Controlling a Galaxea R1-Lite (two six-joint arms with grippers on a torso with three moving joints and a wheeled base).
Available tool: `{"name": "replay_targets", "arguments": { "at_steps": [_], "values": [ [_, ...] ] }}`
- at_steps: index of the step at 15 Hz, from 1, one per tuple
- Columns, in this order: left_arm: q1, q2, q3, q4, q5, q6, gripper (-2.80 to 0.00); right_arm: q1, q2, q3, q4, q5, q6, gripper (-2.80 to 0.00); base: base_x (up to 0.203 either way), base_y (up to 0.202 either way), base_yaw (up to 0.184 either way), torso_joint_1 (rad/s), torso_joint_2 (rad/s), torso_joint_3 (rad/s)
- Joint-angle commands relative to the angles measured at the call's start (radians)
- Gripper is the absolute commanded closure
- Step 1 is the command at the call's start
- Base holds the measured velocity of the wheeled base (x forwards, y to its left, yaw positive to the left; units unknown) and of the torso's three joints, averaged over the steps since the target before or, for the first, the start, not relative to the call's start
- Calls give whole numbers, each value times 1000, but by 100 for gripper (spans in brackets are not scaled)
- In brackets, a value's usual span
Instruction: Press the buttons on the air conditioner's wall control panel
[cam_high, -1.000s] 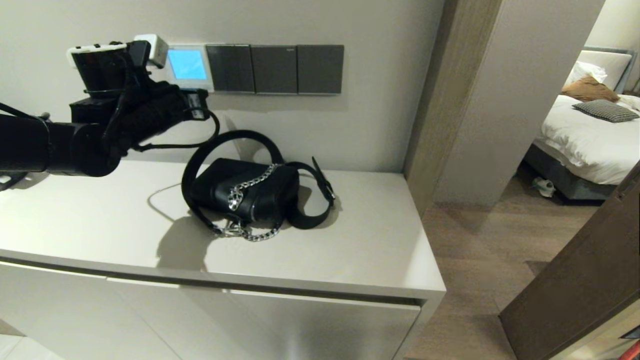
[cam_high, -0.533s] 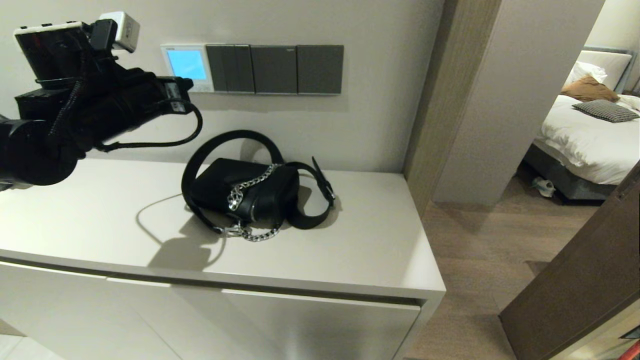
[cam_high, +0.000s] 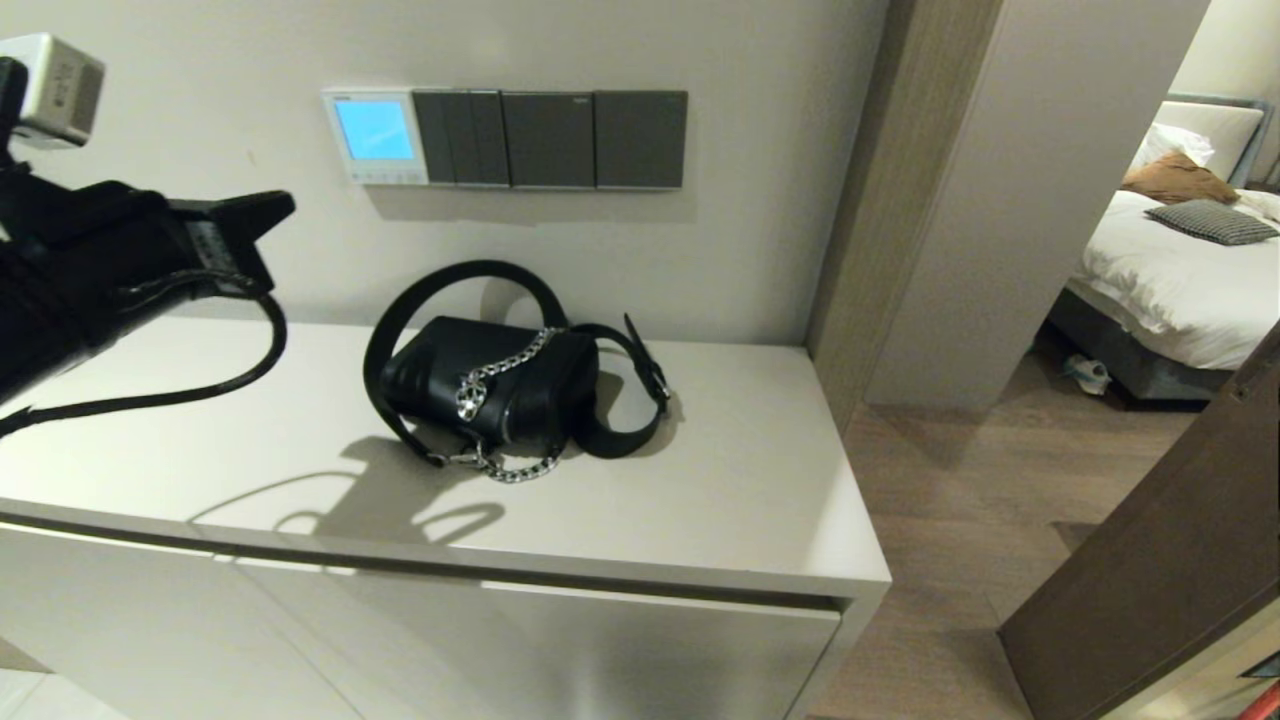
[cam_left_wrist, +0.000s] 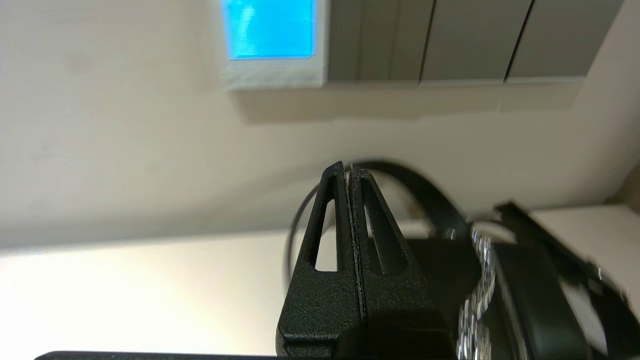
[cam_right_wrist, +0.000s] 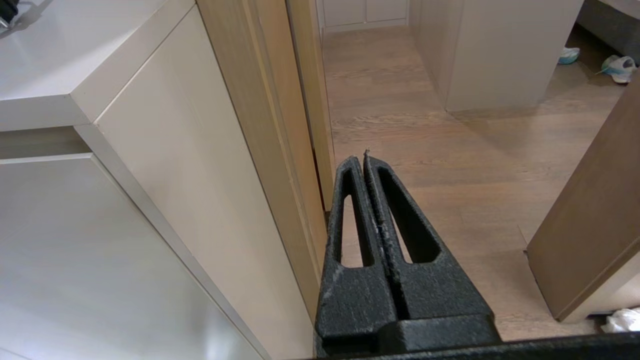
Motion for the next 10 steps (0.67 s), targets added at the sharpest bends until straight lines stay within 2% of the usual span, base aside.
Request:
{"name": "replay_targets", "arguments": {
  "at_steps": [1,5,10],
  "values": [
    [33,-211,127,-3,-4,8,0,0,1,2,0,0,0,0,0,0,0,0,0,0],
    [79,-445,288,29,-8,25,0,-2,1,2,0,0,0,0,0,0,0,0,0,0],
    [99,-743,365,255,-5,30,0,0,1,2,0,0,0,0,0,0,0,0,0,0]
  ]
}}
